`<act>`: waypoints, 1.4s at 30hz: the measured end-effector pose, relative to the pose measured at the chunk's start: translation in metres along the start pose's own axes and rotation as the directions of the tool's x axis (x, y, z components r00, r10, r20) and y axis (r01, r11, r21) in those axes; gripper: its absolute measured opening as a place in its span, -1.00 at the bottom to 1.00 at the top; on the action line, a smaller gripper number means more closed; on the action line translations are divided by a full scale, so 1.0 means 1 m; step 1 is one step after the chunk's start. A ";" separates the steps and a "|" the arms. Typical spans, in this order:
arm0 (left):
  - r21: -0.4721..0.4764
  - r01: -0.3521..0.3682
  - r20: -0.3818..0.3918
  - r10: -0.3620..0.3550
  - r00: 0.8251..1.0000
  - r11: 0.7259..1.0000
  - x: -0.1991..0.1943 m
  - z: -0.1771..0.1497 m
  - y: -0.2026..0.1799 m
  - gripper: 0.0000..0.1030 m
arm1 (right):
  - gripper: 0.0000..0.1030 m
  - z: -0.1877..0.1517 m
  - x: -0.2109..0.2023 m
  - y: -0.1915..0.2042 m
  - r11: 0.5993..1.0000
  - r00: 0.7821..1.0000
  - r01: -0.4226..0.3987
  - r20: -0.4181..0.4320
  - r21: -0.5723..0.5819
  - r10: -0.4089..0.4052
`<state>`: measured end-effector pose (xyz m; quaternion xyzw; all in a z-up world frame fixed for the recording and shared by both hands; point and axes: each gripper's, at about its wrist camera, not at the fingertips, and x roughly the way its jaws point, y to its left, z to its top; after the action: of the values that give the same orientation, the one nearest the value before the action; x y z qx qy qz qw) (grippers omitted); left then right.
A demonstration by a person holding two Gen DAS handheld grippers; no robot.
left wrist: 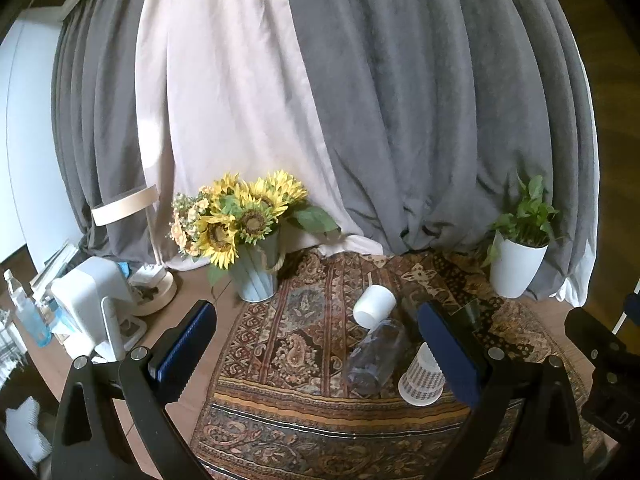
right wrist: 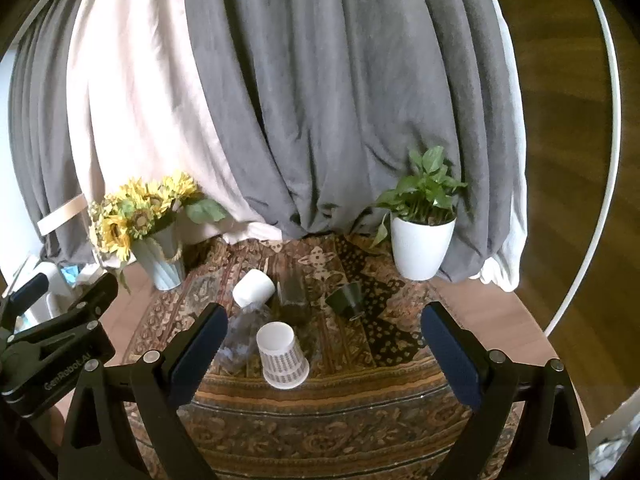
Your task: Flip cup upside down
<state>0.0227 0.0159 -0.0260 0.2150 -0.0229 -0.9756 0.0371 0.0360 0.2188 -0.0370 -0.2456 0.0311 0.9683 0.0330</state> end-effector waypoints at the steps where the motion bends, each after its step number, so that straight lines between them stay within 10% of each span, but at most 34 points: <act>1: 0.000 0.001 0.002 -0.001 1.000 1.000 -0.001 0.000 0.000 1.00 | 0.90 0.000 -0.001 0.000 1.000 1.000 0.000 0.004 -0.001 0.000; 42: 0.001 -0.009 0.030 0.009 1.000 1.000 -0.005 0.007 0.004 1.00 | 0.90 0.002 -0.002 0.007 1.000 1.000 -0.016 0.027 -0.012 0.016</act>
<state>0.0248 0.0127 -0.0173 0.2004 -0.0251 -0.9785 0.0413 0.0366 0.2122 -0.0337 -0.2326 0.0267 0.9719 0.0242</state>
